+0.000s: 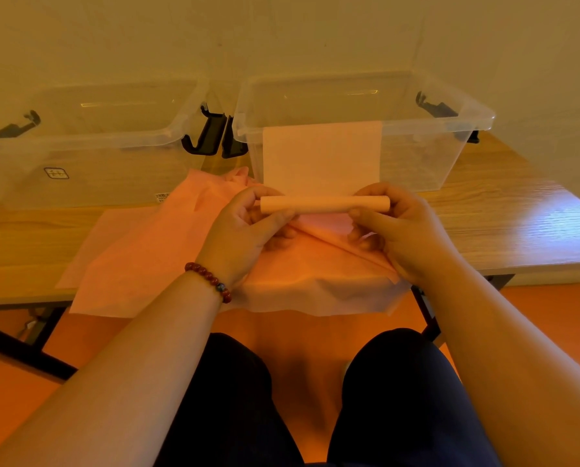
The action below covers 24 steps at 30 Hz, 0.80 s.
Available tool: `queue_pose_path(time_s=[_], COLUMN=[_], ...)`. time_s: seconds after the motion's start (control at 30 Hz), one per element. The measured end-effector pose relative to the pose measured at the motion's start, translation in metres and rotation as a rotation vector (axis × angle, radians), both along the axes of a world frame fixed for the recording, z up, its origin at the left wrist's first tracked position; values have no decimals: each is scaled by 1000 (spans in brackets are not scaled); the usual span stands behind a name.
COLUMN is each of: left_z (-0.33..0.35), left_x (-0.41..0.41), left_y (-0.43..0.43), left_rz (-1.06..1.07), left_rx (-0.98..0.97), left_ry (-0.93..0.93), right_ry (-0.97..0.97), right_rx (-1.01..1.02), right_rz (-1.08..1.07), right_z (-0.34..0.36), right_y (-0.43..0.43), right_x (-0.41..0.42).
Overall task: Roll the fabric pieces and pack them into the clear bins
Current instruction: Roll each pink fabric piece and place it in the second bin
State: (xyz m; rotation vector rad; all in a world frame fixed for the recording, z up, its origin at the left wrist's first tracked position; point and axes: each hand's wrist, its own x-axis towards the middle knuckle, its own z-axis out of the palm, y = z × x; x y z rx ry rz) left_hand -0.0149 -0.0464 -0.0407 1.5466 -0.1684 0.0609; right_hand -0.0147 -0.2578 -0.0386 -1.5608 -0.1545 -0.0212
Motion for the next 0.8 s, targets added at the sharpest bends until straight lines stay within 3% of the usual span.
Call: queue_pose_path(time_s=[0.67,0.8], left_z=[-1,-2], left_x=[0,0], left_y=[-1,0], left_rz=[8,0], left_rx=[43,61], left_ry=[-19,-28], right_ry=[32,18], right_rx=[84,22], right_rz=[-8,13], right_z=[0,-2], right_y=[-1,-2], right_x=[1,1])
